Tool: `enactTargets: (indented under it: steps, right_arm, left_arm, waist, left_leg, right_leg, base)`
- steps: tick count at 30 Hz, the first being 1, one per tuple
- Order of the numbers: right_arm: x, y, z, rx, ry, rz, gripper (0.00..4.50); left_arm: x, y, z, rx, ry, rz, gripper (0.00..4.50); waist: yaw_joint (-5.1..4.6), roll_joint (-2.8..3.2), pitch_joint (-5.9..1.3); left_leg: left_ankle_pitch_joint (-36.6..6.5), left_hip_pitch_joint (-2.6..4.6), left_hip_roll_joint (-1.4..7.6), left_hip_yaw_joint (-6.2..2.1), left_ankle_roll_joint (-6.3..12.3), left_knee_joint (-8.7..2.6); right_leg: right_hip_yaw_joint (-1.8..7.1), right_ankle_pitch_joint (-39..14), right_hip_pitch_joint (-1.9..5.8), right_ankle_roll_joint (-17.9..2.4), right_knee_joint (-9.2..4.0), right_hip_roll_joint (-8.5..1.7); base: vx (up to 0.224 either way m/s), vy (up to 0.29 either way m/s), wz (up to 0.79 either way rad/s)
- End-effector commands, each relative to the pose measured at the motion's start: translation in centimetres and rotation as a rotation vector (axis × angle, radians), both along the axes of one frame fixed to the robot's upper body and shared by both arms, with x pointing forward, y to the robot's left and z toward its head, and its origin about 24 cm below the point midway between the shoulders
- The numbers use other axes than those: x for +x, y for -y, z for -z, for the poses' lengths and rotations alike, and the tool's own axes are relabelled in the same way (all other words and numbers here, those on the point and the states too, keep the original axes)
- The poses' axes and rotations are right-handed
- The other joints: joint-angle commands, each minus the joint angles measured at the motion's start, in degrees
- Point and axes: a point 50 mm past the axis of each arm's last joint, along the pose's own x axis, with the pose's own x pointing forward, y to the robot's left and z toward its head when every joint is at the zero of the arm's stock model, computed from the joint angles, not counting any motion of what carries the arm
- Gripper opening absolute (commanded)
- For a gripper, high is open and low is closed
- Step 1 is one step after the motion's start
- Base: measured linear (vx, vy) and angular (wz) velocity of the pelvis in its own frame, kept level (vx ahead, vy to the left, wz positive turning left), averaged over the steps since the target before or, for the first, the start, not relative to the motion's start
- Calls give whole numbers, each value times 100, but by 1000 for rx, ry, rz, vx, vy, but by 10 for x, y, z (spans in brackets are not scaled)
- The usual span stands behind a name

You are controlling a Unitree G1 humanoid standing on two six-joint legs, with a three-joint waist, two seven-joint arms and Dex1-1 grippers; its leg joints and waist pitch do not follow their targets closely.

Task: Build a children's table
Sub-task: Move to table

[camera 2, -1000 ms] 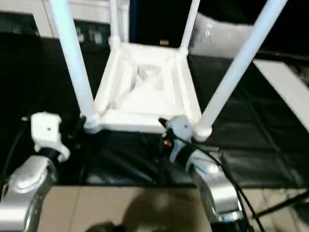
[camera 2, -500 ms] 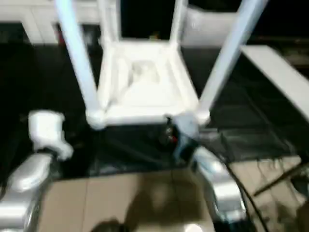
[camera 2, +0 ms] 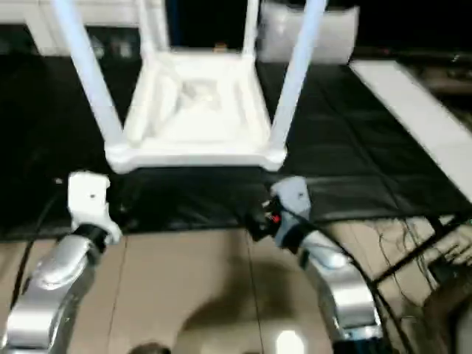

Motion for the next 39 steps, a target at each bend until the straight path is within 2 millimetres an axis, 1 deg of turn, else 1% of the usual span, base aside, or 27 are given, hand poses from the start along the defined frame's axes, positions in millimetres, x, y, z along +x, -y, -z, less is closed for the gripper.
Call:
enactTargets:
  steps: [1,3,4,5,6,8,9,10,11,12,13,16,18,20,21,22,23,25,26,27,28,29,30,31,33,34,39]
  right_arm:
    - [-1,2,-3,-8,11,-14,450]
    - [-1,3,-2,-12,3,-17,450]
    - [-1,3,-1,-16,1,-16,450]
    - [-1,3,0,-22,0,-22,450]
    - [-1,3,0,-22,0,-22,450]
    - [-2,3,2,-30,1,-25,450]
    - [-2,3,2,-29,1,-24,450]
    - [-2,2,2,-27,5,-21,450]
    - [-2,2,3,-23,6,-16,450]
    - [-2,1,4,-22,9,-9,450]
    - [-2,1,4,-23,13,-4,450]
    - [-2,0,4,-37,25,-3,450]
    - [-2,0,5,-37,26,-4,450]
    - [-3,0,5,-29,24,0,450]
    - [-3,-1,5,-28,28,0,450]
    - [-3,-1,4,-27,34,2,450]
    - [-3,0,3,-27,39,3,450]
    - [-2,2,-5,-25,75,7,450]
    - [-1,3,-7,-22,79,7,450]
    - [-1,4,-9,-18,85,7,450]
    - [0,5,-10,-15,89,7,450]
    - [0,5,-11,-15,89,6,450]
    - [-1,6,-11,-13,91,2,450]
    - [-1,6,-11,-11,92,-2,450]
    - [-1,6,-12,-10,94,-5,450]
    - [-1,6,-13,-4,95,-8,450]
    - [-1,7,-15,9,95,-11,450]
  left_arm:
    - [0,0,-5,-6,34,3,234]
    - [1,-1,-6,-5,38,0,234]
    - [1,-1,-6,-3,37,-3,234]
    - [1,-1,-6,1,37,-2,234]
    - [1,-1,-6,1,37,-2,234]
    - [1,-1,-6,10,32,4,234]
    - [1,0,-6,12,31,5,234]
    - [1,0,-6,13,31,9,234]
    - [1,0,-6,16,31,15,234]
    - [2,1,-6,23,29,24,234]
    - [2,2,-5,31,26,35,234]
    - [2,5,-3,36,17,60,234]
    - [1,6,-3,37,16,64,234]
    - [1,5,-3,41,15,66,234]
    - [1,6,-3,32,19,71,234]
    - [1,5,-2,34,16,70,234]
    - [1,4,-2,35,13,63,234]
    - [1,-1,-2,22,12,39,234]
    - [0,-2,-2,21,13,39,234]
    - [0,-3,-2,20,14,40,234]
    - [-1,-5,-2,16,17,43,234]
    - [-2,-5,-3,4,23,54,234]
    - [-3,-4,-4,-5,29,72,234]
    - [-4,-4,-5,-10,34,85,234]
    - [-4,-3,-6,-15,39,111,234]
    - [-5,-2,-7,-27,42,134,234]
    - [-6,-4,-9,-41,48,232,262]
  waist:
    - [-19,83,-279]
    - [58,46,-181]
    - [204,-29,-19]
    - [188,1,-37]
    - [188,1,-37]
    - [130,86,87]
    - [125,197,99]
    - [23,278,108]
    - [-116,439,88]
    - [-181,387,-61]
    - [-136,363,-100]
    - [-186,311,-84]
    - [-246,133,-91]
    - [-41,-274,-13]
    - [155,-383,-204]
    - [221,-329,-224]
    - [203,-330,-209]
    - [183,-159,-268]
    - [190,-66,-308]
    - [154,309,-454]
    - [-84,450,-503]
    - [-23,332,-496]
    - [-24,276,-479]
    - [51,146,-420]
    - [46,-9,-383]
    - [131,53,-384]
    - [27,94,-251]
  left_leg:
    - [-375,80,665,-146,975,-331]
    - [-1501,97,486,61,588,-328]
    - [-2141,-120,292,36,535,-380]
    - [-2346,-31,240,104,576,-101]
    - [-2346,-31,240,104,576,-101]
    - [-1963,67,310,212,652,475]
    - [-1983,6,384,228,608,416]
    - [-2651,140,436,130,371,-6]
    - [-3637,606,673,-71,62,-305]
    - [-4809,910,1034,-548,-53,-762]
    - [-4968,1001,1055,-642,164,-749]
    - [-4401,846,761,-188,683,-770]
    - [-4007,803,593,67,986,-812]
    - [-2914,512,-73,422,1098,-85]
    - [-1519,293,-264,355,1138,676]
    - [-805,-108,-247,147,964,841]
    - [-488,-224,-259,81,901,860]
    - [1404,-394,-135,19,678,431]
    - [2133,-403,-71,23,648,107]
    - [3654,20,204,-160,807,70]
    - [5841,610,1046,-961,2279,203]
    - [7587,790,1073,-1057,2194,398]
    - [7382,655,870,-895,1907,347]
    - [5734,238,264,-471,1314,161]
    - [3214,21,-24,-117,994,121]
    - [717,-46,124,-13,628,-96]
    - [-1818,-20,259,32,115,-381]
  right_leg:
    - [359,1155,211,-746,-420,-913]
    - [384,-550,331,-913,-626,-936]
    - [143,-2886,528,-707,-846,-1081]
    - [39,-4688,586,-446,-1124,-1285]
    - [39,-4688,586,-446,-1124,-1285]
    - [-372,-5820,733,-351,-1564,-1648]
    - [-642,-5463,1004,-330,-1553,-1603]
    - [-844,-4425,1005,-320,-1276,-1078]
    - [-751,-3518,637,-331,-833,-634]
    - [-443,-1555,351,-258,150,-403]
    - [-260,-862,54,31,436,-390]
    - [-271,162,-248,83,481,-382]
    - [-149,371,-220,14,53,-569]
    - [641,-2410,258,108,-845,-1072]
    - [1138,-4421,651,-148,-1111,-1431]
    - [1184,-3479,955,-523,-941,-1433]
    - [1128,-2484,996,-635,-819,-1332]
    - [557,2877,817,-1176,-367,-1002]
    - [277,3848,746,-1066,-133,-742]
    - [-33,4278,389,-415,197,-314]
    - [192,1981,-307,325,562,-594]
    - [537,1229,-553,574,258,-906]
    - [550,1387,-475,659,122,-856]
    - [436,1762,-185,600,-242,-642]
    - [434,1839,-23,286,-391,-742]
    - [441,1355,119,-165,-432,-889]
    - [398,-795,58,-730,-560,-785]
  base:
    - [0,0,0]
    - [-26,5,3]
    - [-51,10,5]
    - [-23,46,28]
    - [30,83,50]
    - [43,96,51]
    - [102,140,52]
    - [102,140,52]
    - [109,129,37]
    - [131,105,15]
    - [131,105,15]
    - [163,59,10]
    - [179,-38,0]
    - [210,-87,2]
    - [264,-90,2]
    - [264,-90,2]
    - [271,-56,-1]
    - [240,-41,0]
    - [69,18,-5]
    - [0,0,0]
    - [0,0,0]
    - [86,58,-12]
    - [-77,150,4]
    - [-77,150,4]
    - [-43,47,1]
    - [0,0,0]
    - [-70,-16,-3]
